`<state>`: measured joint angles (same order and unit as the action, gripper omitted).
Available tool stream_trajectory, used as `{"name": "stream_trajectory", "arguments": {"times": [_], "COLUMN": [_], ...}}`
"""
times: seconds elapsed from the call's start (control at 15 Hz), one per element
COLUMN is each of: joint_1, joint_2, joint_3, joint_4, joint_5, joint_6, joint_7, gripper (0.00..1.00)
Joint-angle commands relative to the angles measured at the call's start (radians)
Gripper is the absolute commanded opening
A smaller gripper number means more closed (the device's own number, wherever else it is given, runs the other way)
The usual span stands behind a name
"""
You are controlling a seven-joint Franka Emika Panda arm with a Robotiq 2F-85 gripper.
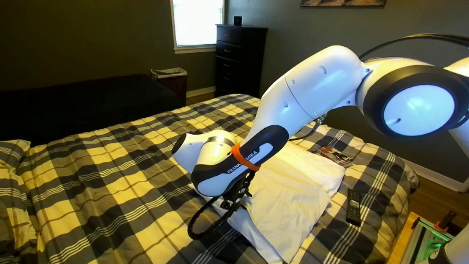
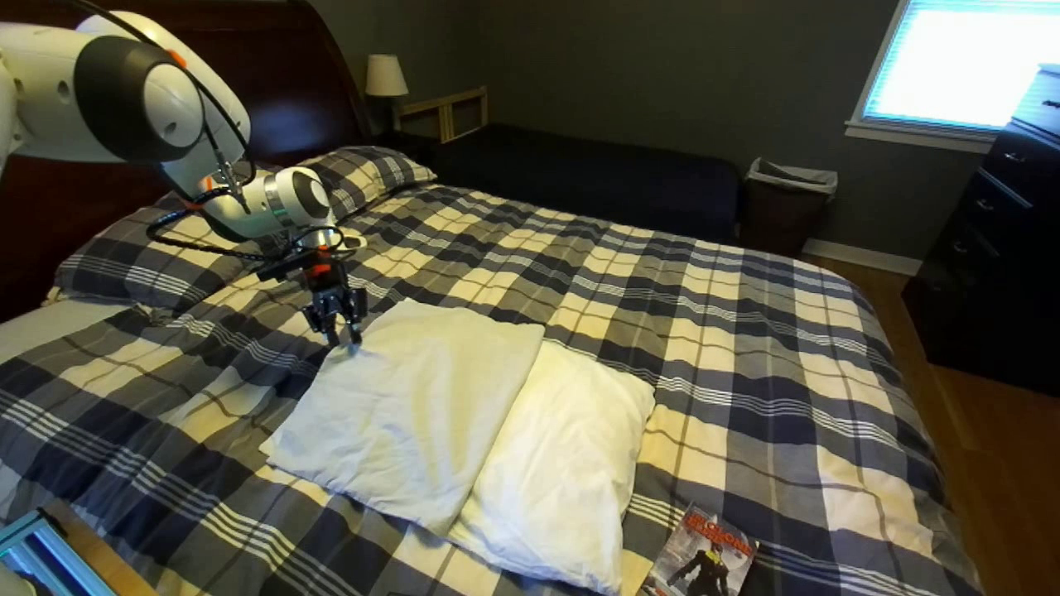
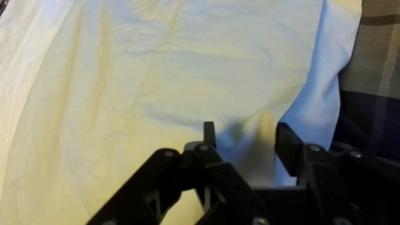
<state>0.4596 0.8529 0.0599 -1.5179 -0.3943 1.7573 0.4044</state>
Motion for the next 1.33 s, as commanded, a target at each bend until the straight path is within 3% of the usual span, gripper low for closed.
{"name": "stream_trajectory", "arguments": {"times": [0.0, 0.2, 0.53, 0.6, 0.67, 0.8, 1.27], "joint_1": [0.003, -0.011, -0.033, -0.037, -0.040, -0.041, -0.037], "joint_2": [-0.042, -0.051, -0.067, -0.067, -0.066, -0.059, -0.016], "joint_3": [-0.017, -0.022, -0.027, -0.025, -0.020, -0.012, 0.022], "joint_4": [-0.020, -0.005, -0.005, -0.001, 0.004, 0.023, 0.064], "joint_5": [0.011, 0.006, 0.001, -0.001, 0.000, 0.001, 0.030], "joint_6": [-0.042, -0.065, -0.062, -0.055, -0.054, -0.060, -0.100], "joint_7": [0.035, 0.018, 0.006, -0.004, -0.016, -0.047, -0.131], "gripper": [0.22, 0.01, 0.00, 0.26, 0.28, 0.40, 0.93]}}
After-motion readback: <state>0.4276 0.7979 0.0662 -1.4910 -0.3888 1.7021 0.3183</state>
